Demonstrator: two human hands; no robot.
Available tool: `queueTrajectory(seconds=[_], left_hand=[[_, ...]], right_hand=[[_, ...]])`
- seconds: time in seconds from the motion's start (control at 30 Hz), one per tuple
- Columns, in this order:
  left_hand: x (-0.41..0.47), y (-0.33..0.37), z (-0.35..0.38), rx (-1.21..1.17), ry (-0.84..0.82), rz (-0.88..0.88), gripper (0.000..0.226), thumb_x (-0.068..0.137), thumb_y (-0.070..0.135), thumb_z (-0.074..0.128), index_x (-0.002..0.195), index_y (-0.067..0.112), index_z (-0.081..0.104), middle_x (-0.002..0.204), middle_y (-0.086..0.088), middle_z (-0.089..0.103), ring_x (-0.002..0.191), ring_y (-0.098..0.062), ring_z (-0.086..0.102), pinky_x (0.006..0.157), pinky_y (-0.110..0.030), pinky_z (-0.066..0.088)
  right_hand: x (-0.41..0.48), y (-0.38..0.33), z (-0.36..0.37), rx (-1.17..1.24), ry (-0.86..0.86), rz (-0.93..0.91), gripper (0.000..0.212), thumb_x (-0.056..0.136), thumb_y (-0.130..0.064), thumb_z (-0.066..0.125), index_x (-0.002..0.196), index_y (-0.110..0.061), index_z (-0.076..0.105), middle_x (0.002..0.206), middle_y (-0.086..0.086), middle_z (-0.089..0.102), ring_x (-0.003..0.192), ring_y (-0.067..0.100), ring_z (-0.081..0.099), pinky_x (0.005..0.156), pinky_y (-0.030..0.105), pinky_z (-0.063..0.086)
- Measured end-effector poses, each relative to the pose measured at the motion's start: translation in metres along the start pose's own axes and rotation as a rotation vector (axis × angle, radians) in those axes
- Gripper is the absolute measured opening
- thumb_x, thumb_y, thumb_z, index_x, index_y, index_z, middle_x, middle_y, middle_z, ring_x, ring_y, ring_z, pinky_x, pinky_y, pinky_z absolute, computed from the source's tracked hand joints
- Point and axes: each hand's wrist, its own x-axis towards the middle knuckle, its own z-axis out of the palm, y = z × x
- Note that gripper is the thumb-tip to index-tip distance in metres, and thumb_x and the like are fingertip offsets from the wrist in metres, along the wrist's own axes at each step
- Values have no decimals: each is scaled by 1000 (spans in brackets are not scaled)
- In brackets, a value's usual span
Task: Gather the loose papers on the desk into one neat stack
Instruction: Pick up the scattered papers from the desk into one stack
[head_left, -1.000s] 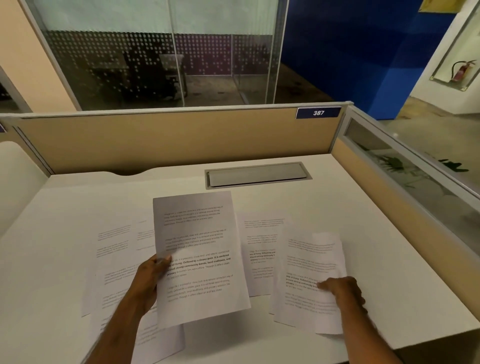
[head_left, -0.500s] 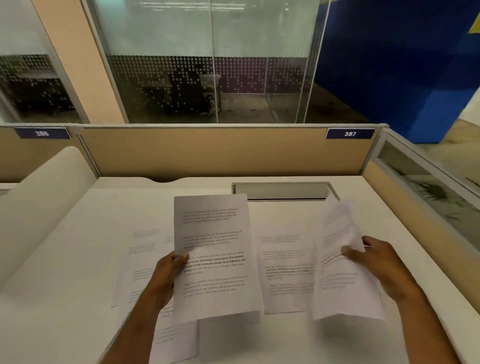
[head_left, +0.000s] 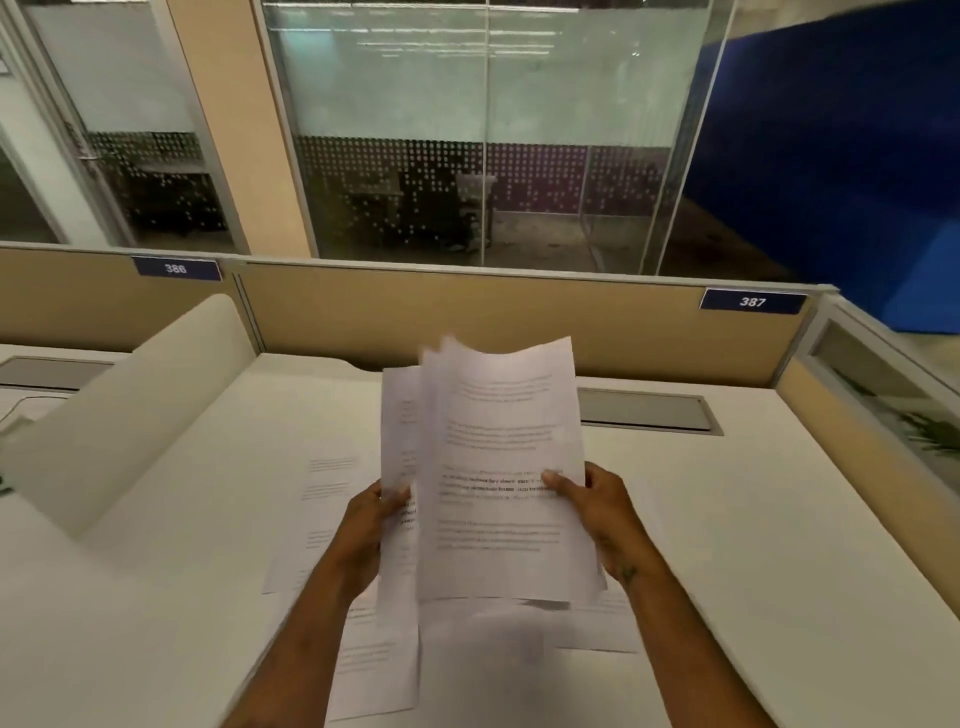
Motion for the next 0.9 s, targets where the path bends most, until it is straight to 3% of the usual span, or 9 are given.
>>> queueTrajectory(seconds=[0.1,0.2,0.33,0.43,0.53,0.63,0.7,0.8,0.9], left_hand=[[-2,7,-11,54,-8,5,30,91,15,65,119,6,69,116,-24,72,107,-46,68,88,-57,57],[-1,11,-24,18,-24,-2,30,98,24,55,119,9,69,116,-25,72,106,-47,68,89,-61,56],[3,14,-31,-55,-37,-42,52,101,52,39,117,16,72,109,-17,76,99,-41,72,88,-59,56],[12,8,-33,83,-33,33,30,92,26,65,118,12,68,115,-17,75,102,-37,72,84,-50,60],[22,1,-45,82,36,56,25,90,10,65,115,9,68,110,-17,76,96,-34,74,74,-40,62],[25,4,-63,80,68,45,27,93,12,63,119,8,66,109,-16,77,95,-34,74,76,-43,63],[25,6,-75,82,85,50,25,94,13,62,118,10,66,107,-15,77,91,-32,75,73,-42,63],[22,8,-85,70,92,48,28,91,16,67,118,12,65,107,-14,77,92,-35,75,74,-46,63],[21,6,-90,69,128,48,39,81,23,74,118,14,65,108,-14,77,94,-36,75,76,-48,63]], right_hand=[[14,20,19,29,-23,40,34,83,-25,77,113,-15,64,110,9,75,94,27,74,87,50,59],[20,30,38,52,-20,31,41,83,-14,77,118,-17,57,113,6,72,98,25,72,86,44,60],[25,34,67,162,-8,29,28,86,-7,72,110,-21,68,111,5,75,99,24,73,87,40,60],[31,36,81,156,-22,36,28,88,-10,71,115,-18,68,111,6,76,99,26,74,90,46,59],[39,37,70,106,-20,47,29,88,-28,71,115,-16,67,108,5,76,98,25,73,89,42,59],[54,63,18,-250,266,62,32,90,-37,67,114,-16,67,111,7,72,105,26,67,90,37,53],[63,97,-30,-572,444,218,43,91,-37,66,125,-13,60,127,16,62,116,34,58,97,41,49],[62,142,-81,-869,508,542,69,86,-47,67,140,-12,43,138,21,43,126,39,43,103,51,41],[59,158,-100,-932,512,596,76,77,-43,77,136,-9,41,136,21,41,126,40,42,103,54,39]])
